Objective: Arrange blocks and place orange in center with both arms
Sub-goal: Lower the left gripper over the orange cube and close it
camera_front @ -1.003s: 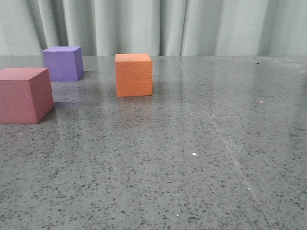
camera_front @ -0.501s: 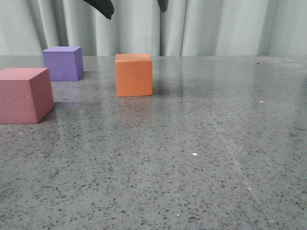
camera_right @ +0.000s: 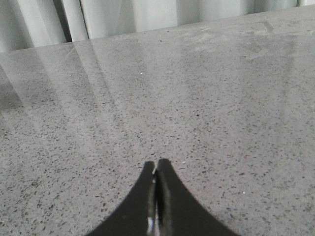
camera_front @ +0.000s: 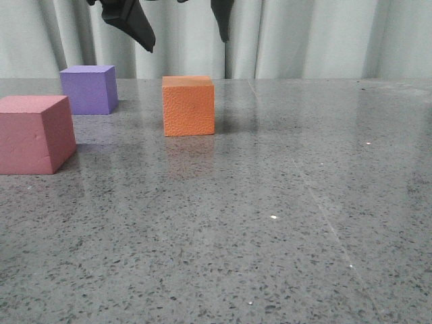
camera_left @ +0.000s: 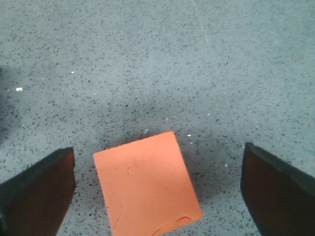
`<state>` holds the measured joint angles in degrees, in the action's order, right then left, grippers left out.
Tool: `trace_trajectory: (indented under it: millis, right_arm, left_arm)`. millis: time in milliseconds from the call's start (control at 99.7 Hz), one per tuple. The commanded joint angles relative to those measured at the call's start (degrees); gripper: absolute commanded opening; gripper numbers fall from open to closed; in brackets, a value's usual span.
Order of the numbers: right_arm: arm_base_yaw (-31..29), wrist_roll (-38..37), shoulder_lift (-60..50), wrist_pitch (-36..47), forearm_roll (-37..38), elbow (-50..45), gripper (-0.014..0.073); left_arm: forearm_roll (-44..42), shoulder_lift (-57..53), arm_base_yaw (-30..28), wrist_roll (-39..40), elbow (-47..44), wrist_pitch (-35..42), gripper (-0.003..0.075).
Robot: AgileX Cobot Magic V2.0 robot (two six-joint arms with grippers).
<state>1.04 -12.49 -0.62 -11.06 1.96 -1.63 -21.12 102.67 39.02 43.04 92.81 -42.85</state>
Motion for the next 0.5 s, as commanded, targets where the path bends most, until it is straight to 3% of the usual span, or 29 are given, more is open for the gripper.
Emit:
trace_trajectory:
  millis: [0, 491]
  right_arm:
    - [-0.27, 0.83, -1.35, 4.68, 0.1, 0.86, -0.0067]
    - [-0.27, 0.83, -1.35, 4.68, 0.1, 0.86, -0.0067]
  left_arm:
    - [-1.4, -1.74, 0.39, 1.15, 2.03, 1.22, 0.0639]
    - [-1.4, 4.06, 0.39, 2.42, 2.03, -0.14, 0.0638]
